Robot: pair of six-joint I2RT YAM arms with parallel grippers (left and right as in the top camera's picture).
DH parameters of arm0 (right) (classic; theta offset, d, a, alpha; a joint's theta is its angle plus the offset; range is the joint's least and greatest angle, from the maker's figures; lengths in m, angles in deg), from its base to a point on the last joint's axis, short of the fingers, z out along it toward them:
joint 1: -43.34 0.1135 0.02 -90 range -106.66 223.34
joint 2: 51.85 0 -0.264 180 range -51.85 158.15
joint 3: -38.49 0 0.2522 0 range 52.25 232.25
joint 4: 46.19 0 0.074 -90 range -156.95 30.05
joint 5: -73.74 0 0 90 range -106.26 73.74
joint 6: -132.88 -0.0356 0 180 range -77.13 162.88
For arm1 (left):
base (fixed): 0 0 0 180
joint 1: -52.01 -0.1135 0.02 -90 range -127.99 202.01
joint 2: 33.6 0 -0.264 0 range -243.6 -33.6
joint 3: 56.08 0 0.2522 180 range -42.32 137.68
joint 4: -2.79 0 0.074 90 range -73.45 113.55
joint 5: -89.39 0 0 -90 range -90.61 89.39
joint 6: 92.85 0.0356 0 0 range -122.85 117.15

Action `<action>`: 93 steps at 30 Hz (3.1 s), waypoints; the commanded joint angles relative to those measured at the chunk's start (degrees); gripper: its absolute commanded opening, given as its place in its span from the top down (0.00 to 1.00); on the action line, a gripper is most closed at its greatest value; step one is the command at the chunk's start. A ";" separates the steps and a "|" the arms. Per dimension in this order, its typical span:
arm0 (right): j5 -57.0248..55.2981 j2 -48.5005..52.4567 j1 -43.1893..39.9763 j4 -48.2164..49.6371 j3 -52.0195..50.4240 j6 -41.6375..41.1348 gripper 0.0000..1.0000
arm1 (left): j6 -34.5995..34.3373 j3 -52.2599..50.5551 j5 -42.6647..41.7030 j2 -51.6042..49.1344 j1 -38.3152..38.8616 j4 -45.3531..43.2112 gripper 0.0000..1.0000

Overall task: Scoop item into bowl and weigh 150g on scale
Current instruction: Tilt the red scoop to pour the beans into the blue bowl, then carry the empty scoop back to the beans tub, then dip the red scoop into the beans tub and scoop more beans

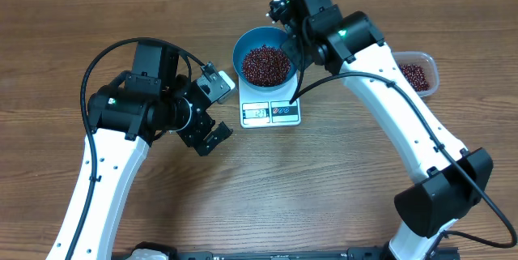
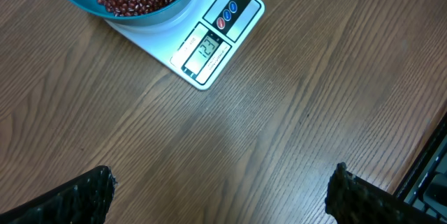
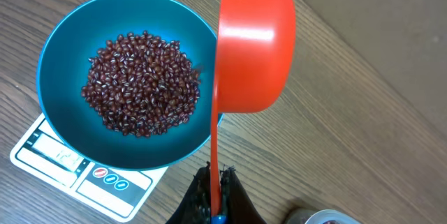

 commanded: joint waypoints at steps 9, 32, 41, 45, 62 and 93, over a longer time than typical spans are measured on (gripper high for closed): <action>-5.16 -4.74 0.72 2.05 1.49 0.02 0.96 | -1.01 -0.17 0.02 0.87 -0.26 -0.20 0.00; 0.26 -6.23 -25.99 -23.74 1.11 -10.34 0.96 | -1.01 -0.17 0.02 0.87 -0.26 -0.20 0.00; 1.88 -1.20 -31.41 -22.14 -4.22 -9.90 0.96 | -1.01 -0.17 0.02 0.87 -0.26 -0.20 0.00; 1.03 0.48 -31.41 -19.58 -7.63 -9.90 0.96 | -1.01 -0.17 0.02 0.87 -0.26 -0.20 0.00; -8.33 10.16 -33.77 -14.67 -9.20 -9.55 0.96 | -1.01 -0.17 0.02 0.87 -0.26 -0.20 0.00; 16.85 11.15 -34.36 -18.40 -8.66 -4.04 0.96 | -1.01 -0.17 0.04 0.87 -0.26 -0.20 0.01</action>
